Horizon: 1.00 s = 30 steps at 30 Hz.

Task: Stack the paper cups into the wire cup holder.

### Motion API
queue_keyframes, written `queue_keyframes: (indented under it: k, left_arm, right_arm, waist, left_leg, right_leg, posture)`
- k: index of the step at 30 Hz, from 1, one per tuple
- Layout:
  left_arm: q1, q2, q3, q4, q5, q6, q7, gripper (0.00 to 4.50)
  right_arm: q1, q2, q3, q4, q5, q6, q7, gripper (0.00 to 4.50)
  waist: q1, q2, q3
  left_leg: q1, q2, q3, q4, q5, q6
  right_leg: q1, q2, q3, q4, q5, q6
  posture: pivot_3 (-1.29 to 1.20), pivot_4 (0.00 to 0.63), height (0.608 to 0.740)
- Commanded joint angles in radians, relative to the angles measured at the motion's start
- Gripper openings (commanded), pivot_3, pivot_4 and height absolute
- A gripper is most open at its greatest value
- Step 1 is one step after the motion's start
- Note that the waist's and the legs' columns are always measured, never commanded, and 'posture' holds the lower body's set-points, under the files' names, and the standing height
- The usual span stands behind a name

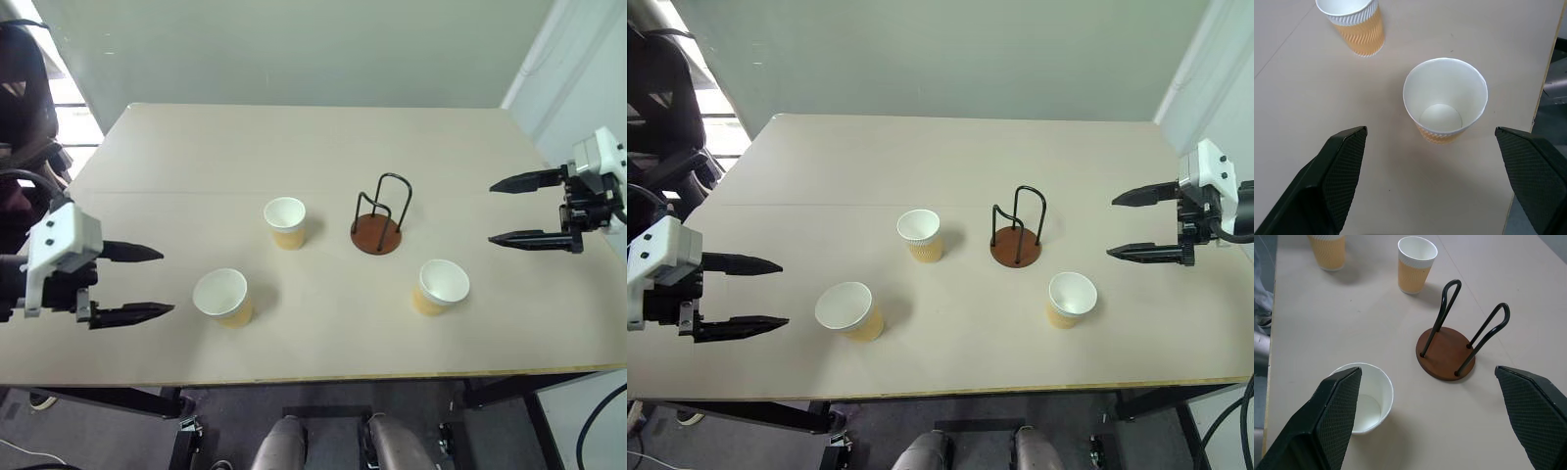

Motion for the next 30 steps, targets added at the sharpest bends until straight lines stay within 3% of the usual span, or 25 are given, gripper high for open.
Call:
queue_keyframes:
  k: [1,13,18,30]
  left_arm:
    - [-0.017,0.012,0.013,-0.005,-0.007,-0.01,-0.005,4.49]
    - [-0.028,0.004,-0.002,-0.006,-0.008,-0.011,0.0,4.49]
    - [-0.068,0.0,-0.048,-0.003,-0.011,-0.019,0.013,4.49]
    - [0.006,-0.017,0.036,-0.05,-0.015,0.006,0.018,4.49]
  right_arm:
    - [-0.028,-0.003,-0.018,-0.009,0.008,-0.007,-0.003,4.46]
    - [-0.027,0.043,-0.005,-0.053,0.046,0.028,0.001,4.46]
    - [-0.093,0.219,0.088,-0.101,-0.01,0.043,-0.128,4.46]
    - [-0.118,0.334,0.177,-0.104,-0.142,0.154,-0.36,4.46]
  waist:
    - [0.0,0.0,0.0]
    - [-0.002,0.0,0.0]
    - [-0.015,0.0,0.0]
    - [-0.012,0.0,0.0]
  left_leg:
    - [0.0,0.0,0.0,0.0,0.0,0.0]
    - [0.0,0.0,0.0,0.0,0.0,0.0]
    - [0.002,0.0,0.0,0.001,0.001,0.0]
    - [-0.001,0.001,-0.002,0.0,0.001,0.001]
  right_leg:
    - [0.0,0.0,0.0,0.0,0.0,0.0]
    - [0.0,0.0,0.0,0.0,0.0,0.0]
    - [0.0,0.0,0.0,0.003,0.001,-0.001]
    - [-0.002,0.001,-0.001,0.001,0.003,-0.002]
  posture:
    - [0.0,0.15,0.74]
    - [0.0,0.15,0.74]
    - [0.0,0.15,0.74]
    - [0.0,0.15,0.74]
